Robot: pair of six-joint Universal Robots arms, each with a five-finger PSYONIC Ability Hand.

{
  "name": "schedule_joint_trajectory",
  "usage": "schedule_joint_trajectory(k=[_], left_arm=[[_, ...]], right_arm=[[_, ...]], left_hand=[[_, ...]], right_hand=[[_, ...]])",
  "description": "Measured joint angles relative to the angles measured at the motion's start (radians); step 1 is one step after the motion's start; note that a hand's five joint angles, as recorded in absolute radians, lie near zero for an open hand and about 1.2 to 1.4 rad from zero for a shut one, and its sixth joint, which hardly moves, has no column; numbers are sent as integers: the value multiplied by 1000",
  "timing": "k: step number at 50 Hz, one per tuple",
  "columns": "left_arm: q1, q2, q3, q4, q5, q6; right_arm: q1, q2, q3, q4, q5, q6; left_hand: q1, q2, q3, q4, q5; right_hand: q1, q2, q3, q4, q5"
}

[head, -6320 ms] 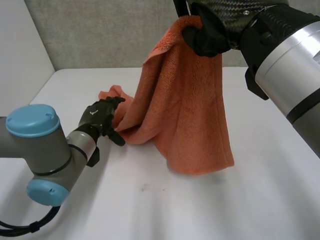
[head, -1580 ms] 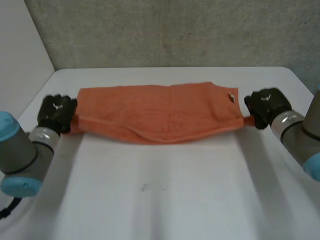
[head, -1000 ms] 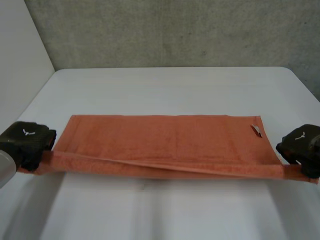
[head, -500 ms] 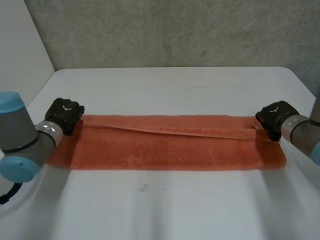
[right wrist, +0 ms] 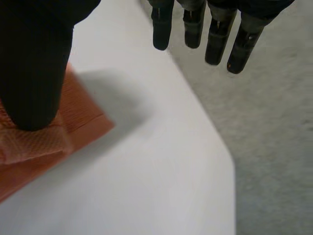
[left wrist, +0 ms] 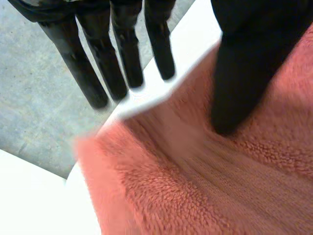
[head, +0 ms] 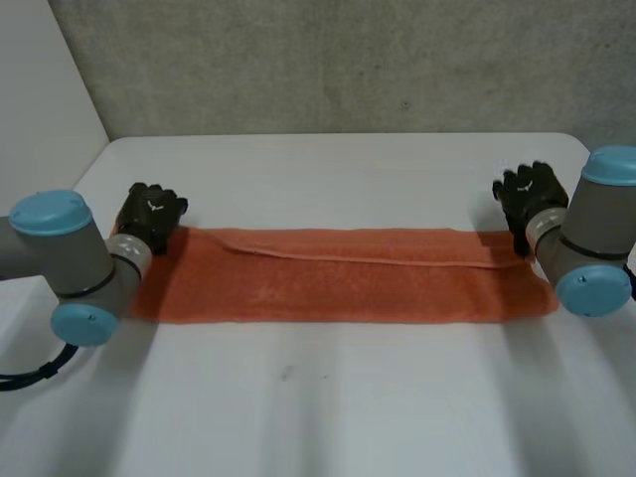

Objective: Fold the laundry

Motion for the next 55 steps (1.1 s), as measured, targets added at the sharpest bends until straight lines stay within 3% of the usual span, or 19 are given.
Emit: schedule_joint_trajectory(k=[3, 7, 15, 25, 30, 37, 43, 55], left_arm=[[-6, 6, -1, -1, -4, 7], [-17, 41, -9, -2, -8, 23], [-29, 191, -81, -4, -11, 28], [-50, 388, -237, -7, -10, -3], [-56, 465, -328, -8, -8, -70], [-56, 564, -443, -10, -7, -249], [-45, 597, -496, -8, -6, -396], [-34, 578, -509, -4, -5, -428]], right_arm=[[3, -17, 0, -58, 12, 34], [2, -93, 15, -97, 18, 127], [-5, -318, 89, -101, 5, 302], [-11, -505, 249, -6, -58, 331], [-27, -545, 339, 110, -91, 328], [-57, -565, 517, 179, -142, 320], [-95, -560, 680, 21, -195, 295], [-140, -479, 787, -191, -237, 163]], left_hand=[[-228, -275, -279, -270, -256], [-344, -403, -406, -399, -380], [-389, -450, -455, -446, -414], [-389, -453, -456, -449, -414], [-389, -453, -456, -449, -414], [-389, -453, -456, -449, -414], [-389, -452, -456, -449, -414], [-389, -453, -456, -449, -414]], right_hand=[[-6, -12, -15, -6, -8], [-6, -12, -15, -6, -8], [-6, -12, -15, -6, -8], [-6, -12, -15, -6, -8], [-1, -4, -8, -2, -4], [186, 233, 234, 223, 200], [306, 372, 377, 368, 333], [336, 403, 412, 402, 366]])
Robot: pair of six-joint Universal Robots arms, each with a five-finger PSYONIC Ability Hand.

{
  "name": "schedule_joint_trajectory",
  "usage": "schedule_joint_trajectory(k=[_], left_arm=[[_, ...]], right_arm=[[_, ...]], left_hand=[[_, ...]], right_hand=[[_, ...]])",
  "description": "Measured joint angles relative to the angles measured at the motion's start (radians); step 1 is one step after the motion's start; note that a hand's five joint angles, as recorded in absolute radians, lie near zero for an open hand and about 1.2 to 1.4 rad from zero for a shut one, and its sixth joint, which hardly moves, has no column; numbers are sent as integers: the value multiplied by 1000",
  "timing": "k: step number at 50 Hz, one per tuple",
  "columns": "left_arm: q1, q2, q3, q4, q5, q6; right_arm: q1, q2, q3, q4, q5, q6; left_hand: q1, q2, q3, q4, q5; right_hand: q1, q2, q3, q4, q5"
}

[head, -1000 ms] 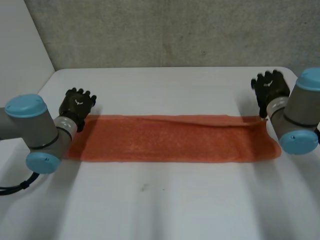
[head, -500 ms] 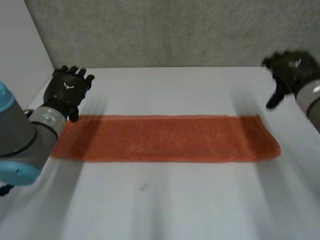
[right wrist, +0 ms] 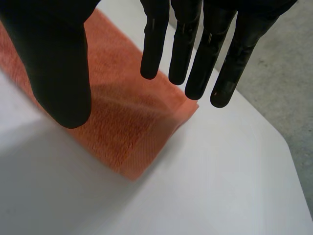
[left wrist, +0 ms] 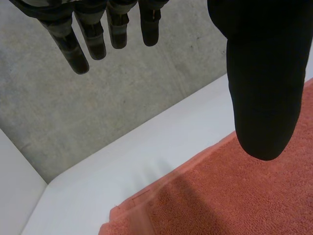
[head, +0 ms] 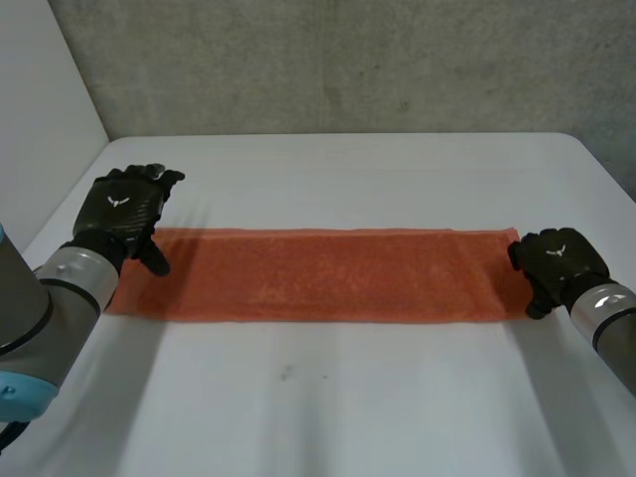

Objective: Fold the laundry

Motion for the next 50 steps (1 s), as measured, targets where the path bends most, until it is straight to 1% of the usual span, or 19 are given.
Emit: schedule_joint_trajectory(k=[5, 9, 10, 12, 15, 16, 19, 24, 26, 27, 28, 31, 36, 37, 38, 43, 45, 46, 50], left_arm=[[-1, -9, -1, 0, 0, 3], [-2, -12, -2, 0, 0, 4], [-3, -16, -3, 0, 0, 4], [-3, -17, -5, 0, 1, 4], [-3, -19, -7, 0, 1, 4], [-3, -19, -8, 0, 2, 4], [-4, -20, -9, 0, 2, 4], [-7, -18, -11, 0, 1, 4], [-7, -17, -12, 0, 1, 4], [-7, -17, -12, 0, 1, 4], [-7, -16, -13, -1, 1, 4], [-6, -14, -15, -1, 1, 4], [-5, -13, -17, -1, 1, 4], [-5, -13, -17, -1, 1, 4], [-5, -13, -17, -1, 0, 4], [-6, -12, -17, -1, -1, 4], [-7, -11, -18, -1, -2, 4], [-7, -11, -18, -1, -3, 4], [-7, -10, -18, -2, -4, 4]], right_arm=[[-9, 49, -12, -12, -2, -32], [-12, 68, -20, -11, -5, -36], [-14, 87, -31, -11, -7, -37], [-15, 94, -36, -11, -8, -38], [-20, 106, -45, -12, -5, -39], [-29, 117, -56, -14, 2, -43], [-45, 121, -64, -16, 16, -49], [-159, 115, -111, -15, 135, -111], [-193, 112, -127, -13, 170, -138], [-193, 112, -127, -13, 170, -138], [-230, 109, -146, -10, 203, -172], [-280, 101, -177, -8, 243, -228], [-279, 70, -216, -9, 257, -245], [-261, 56, -227, -10, 255, -234], [-216, 28, -250, -10, 250, -203], [-73, -13, -292, -13, 221, -121], [24, -23, -312, -15, 194, -85], [103, -26, -324, -16, 171, -66], [266, -18, -341, -21, 113, -46]], left_hand=[[0, 0, 0, 0, 0], [0, 0, 0, 0, 0], [0, 0, 0, 0, 0], [0, 0, 0, 0, 0], [0, 0, 0, 0, 0], [0, 0, 0, 0, 0], [0, 0, 0, 0, 0], [0, 0, 0, 0, 0], [0, 0, 0, 0, 0], [0, 0, 0, 0, 0], [0, 0, 0, 0, 0], [0, 0, 0, 0, 0], [0, 0, 0, 0, 0], [0, 0, 0, 0, 0], [0, 0, 0, 0, 0], [0, 0, 0, 0, 0], [0, 0, 0, 0, 0], [0, 0, 0, 0, 0], [0, 0, 0, -1, 0]], right_hand=[[9, 2, 13, 11, 11], [54, 64, 64, 60, 57], [157, 185, 179, 180, 177], [268, 315, 310, 311, 309], [268, 315, 310, 311, 309], [411, 541, 535, 541, 528], [411, 542, 542, 548, 529], [411, 542, 544, 551, 531], [411, 542, 544, 551, 531], [411, 542, 544, 551, 531], [411, 542, 544, 551, 532], [411, 542, 544, 553, 535], [419, 542, 544, 554, 538], [419, 542, 544, 554, 538], [419, 542, 544, 554, 538], [419, 542, 544, 554, 538], [419, 542, 544, 554, 539], [419, 542, 544, 554, 539], [419, 542, 546, 554, 540]])
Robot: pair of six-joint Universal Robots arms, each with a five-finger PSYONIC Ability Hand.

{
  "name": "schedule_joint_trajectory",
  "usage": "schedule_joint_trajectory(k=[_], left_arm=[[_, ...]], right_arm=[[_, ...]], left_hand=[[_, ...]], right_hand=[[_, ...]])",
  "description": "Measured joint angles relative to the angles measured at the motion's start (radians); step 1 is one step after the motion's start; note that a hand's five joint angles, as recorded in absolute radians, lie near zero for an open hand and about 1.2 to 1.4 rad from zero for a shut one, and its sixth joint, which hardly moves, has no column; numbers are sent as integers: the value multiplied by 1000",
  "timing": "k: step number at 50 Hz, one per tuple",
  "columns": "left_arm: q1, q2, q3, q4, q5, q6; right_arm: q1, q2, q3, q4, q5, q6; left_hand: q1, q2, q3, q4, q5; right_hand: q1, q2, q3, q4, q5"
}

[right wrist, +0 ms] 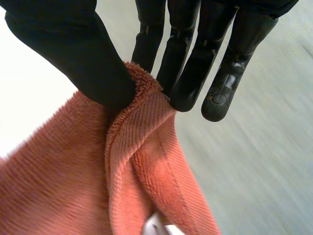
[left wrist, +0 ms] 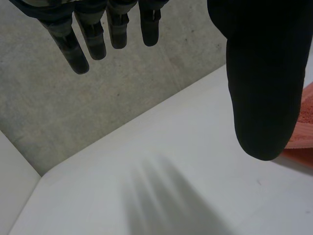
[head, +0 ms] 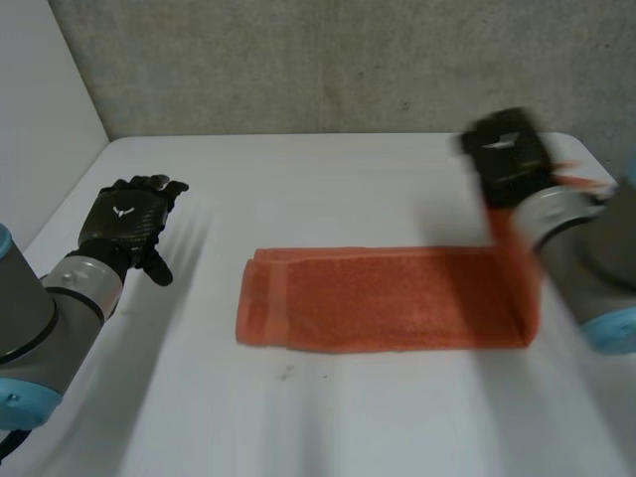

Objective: Fold the laundry

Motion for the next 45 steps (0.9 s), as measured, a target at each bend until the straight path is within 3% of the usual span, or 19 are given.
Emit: schedule_joint_trajectory(k=[7, 14, 15, 17, 18, 19, 21, 28, 38, 45], left_arm=[[0, 1, -3, -4, 0, 0], [-6, 1, -9, -5, 3, 0], [-7, 1, -10, -5, 3, 0], [-10, 1, -11, -4, 4, 1], [-12, 1, -11, -4, 5, 1], [-15, 1, -11, -3, 6, 2], [-22, 0, -10, -2, 7, 2], [-107, -8, 13, 2, 11, 2], [-314, -113, 104, 3, 9, -2], [-390, -249, 198, -5, -2, 5]], right_arm=[[311, 102, -6, -17, -126, -1], [480, 258, -13, -17, -147, -19], [486, 268, -16, -16, -142, -22], [496, 284, -22, -14, -123, -27], [497, 287, -26, -13, -102, -28], [494, 282, -31, -12, -73, -28], [482, 264, -32, -10, -32, -22], [362, 124, 23, -3, 74, 67], [123, -7, 225, 103, 50, 225], [-8, -9, 340, 116, 1, 229]], left_hand=[[0, 0, 0, 1, 0], [0, 0, 0, 1, 0], [0, 0, 0, 1, 0], [0, 0, 0, 1, 0], [0, 0, 0, 1, 0], [0, 0, 0, 1, 0], [0, 0, 0, 1, 0], [0, 0, 0, 1, 0], [0, 0, 0, 1, 0], [0, 2, 1, 2, 0]], right_hand=[[0, 0, 0, 0, 0], [-3, -10, -7, -8, -5], [-332, -373, -372, -374, -347], [-371, -434, -412, -415, -387], [-650, -775, -770, -758, -731], [-738, -914, -919, -917, -876], [-760, -955, -969, -962, -913], [-762, -959, -973, -963, -914], [-762, -959, -973, -963, -914], [-744, -936, -948, -944, -897]])
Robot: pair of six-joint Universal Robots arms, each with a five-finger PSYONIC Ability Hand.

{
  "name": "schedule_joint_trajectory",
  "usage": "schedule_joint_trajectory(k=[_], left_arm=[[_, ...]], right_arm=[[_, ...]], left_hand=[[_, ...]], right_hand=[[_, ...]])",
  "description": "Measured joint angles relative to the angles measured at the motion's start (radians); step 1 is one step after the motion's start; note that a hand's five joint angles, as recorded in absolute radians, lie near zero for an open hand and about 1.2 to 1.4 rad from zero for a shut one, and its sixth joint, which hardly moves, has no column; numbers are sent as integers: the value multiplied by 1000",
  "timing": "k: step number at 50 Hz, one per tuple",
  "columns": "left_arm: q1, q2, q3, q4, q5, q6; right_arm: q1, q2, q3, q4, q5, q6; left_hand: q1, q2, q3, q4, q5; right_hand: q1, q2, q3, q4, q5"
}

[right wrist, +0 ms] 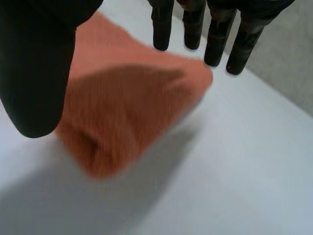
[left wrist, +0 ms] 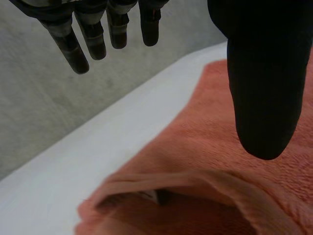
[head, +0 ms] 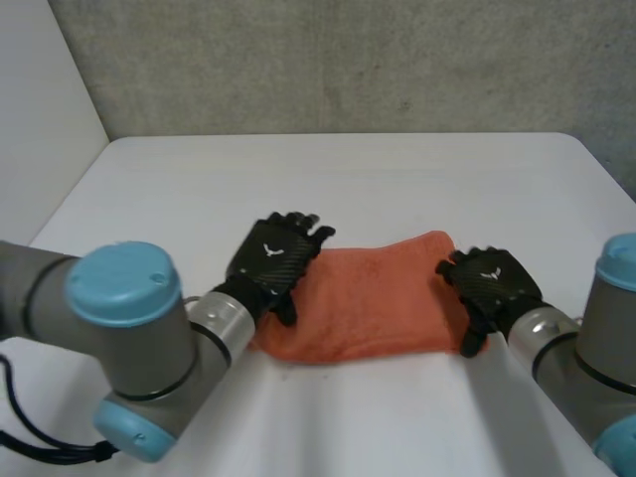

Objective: Fold the laundry

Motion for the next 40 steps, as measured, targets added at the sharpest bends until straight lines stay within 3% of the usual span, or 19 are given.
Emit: schedule_joint_trajectory(k=[4, 5, 8, 10, 17, 25, 33, 40], left_arm=[[-8, -53, 33, -4, -7, 9], [-7, -73, 43, -6, -19, 23], [-3, -83, 45, -7, -51, 51], [1, -78, 40, -7, -72, 64], [24, 13, -21, -6, -157, 88], [99, 168, -125, -4, -192, 83], [200, 274, -207, -6, -188, 71], [242, 295, -234, -7, -184, 45]], right_arm=[[-42, 7, 40, -36, -20, -5], [-60, 14, 57, -69, -35, -7], [-75, 29, 67, -115, -60, -9], [-78, 36, 64, -131, -72, -9], [-59, 48, -11, -152, -88, -10], [146, 66, -180, -130, -83, 30], [431, 218, -392, -113, -100, 140], [536, 371, -508, -49, -115, 179]], left_hand=[[0, 0, 1, 2, 0], [0, 0, 1, 2, 0], [0, 0, 0, 1, 0], [0, 0, 0, 1, 0], [0, -2, -1, -1, 0], [0, -2, -1, -1, 0], [0, -2, -1, -2, 0], [0, -2, -1, -1, 0]], right_hand=[[118, 151, 155, 144, 132], [403, 482, 459, 448, 421], [682, 834, 818, 807, 774], [725, 895, 891, 882, 843], [742, 938, 943, 941, 880], [743, 938, 943, 943, 902], [769, 938, 943, 944, 912], [769, 938, 943, 944, 912]])
